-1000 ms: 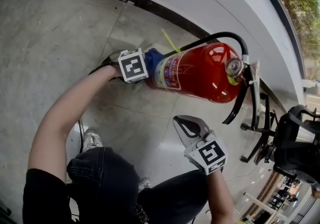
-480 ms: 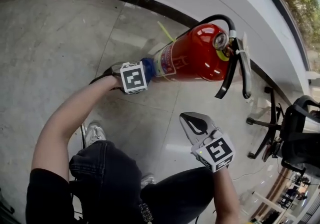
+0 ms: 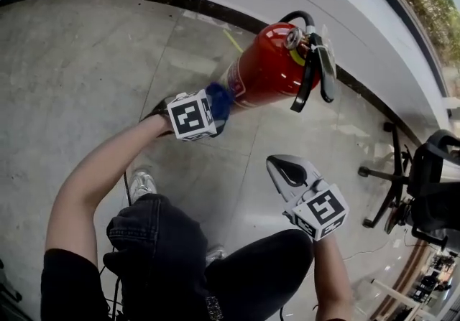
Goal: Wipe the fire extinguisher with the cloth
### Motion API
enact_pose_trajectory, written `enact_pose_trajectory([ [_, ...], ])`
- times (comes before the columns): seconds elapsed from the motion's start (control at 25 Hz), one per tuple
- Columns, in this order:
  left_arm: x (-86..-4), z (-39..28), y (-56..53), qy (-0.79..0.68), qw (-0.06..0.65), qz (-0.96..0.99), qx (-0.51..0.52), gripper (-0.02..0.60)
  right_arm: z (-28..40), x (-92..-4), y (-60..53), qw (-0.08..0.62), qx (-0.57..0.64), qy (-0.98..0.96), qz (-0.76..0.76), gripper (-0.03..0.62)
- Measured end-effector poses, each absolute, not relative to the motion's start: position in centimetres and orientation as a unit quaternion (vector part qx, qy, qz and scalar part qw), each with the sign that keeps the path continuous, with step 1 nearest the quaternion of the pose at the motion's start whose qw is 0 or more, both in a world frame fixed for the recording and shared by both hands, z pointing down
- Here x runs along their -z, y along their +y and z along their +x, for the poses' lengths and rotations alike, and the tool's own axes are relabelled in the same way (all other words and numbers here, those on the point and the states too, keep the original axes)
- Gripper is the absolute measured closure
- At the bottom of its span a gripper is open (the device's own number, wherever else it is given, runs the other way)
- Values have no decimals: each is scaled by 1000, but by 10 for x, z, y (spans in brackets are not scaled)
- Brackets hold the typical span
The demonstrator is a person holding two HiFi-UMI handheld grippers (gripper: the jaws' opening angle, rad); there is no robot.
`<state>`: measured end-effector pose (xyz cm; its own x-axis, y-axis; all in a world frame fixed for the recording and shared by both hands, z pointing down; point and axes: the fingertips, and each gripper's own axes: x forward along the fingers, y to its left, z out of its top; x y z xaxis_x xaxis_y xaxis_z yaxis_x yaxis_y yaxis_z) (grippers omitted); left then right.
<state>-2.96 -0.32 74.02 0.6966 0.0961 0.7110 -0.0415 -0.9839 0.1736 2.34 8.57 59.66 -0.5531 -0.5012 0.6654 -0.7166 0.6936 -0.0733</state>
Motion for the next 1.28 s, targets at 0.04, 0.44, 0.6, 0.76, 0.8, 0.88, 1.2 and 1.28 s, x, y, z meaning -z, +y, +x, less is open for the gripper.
enact_pose_trajectory([
  [0.04, -727, -32, -6, 12, 82, 919, -385, 525, 20, -591, 81, 309, -174, -864, 356, 591],
  [0.44, -558, -93, -62, 16, 4, 929, -369, 525, -35, -512, 61, 274, -217, -872, 343, 591],
  [0.6, -502, -101, -75, 12, 29, 934, -355, 525, -35, -461, 47, 254, -244, -861, 366, 591],
  [0.76, -452, -100, -83, 29, 43, 936, -349, 520, -39, -403, 32, 243, -266, -851, 383, 591],
  [0.8, -439, -98, -85, 39, 45, 937, -345, 520, -38, -388, 29, 238, -269, -847, 391, 591],
  [0.88, -412, -91, -88, 60, 49, 939, -334, 518, -33, -359, 16, 224, -269, -842, 410, 591],
  [1.2, -346, -50, -87, 125, 45, 944, -301, 517, -15, -290, -61, 153, -278, -834, 451, 507],
  [1.28, -349, -40, -83, 150, 24, 937, -315, 515, -7, -291, -76, 143, -270, -838, 451, 438],
])
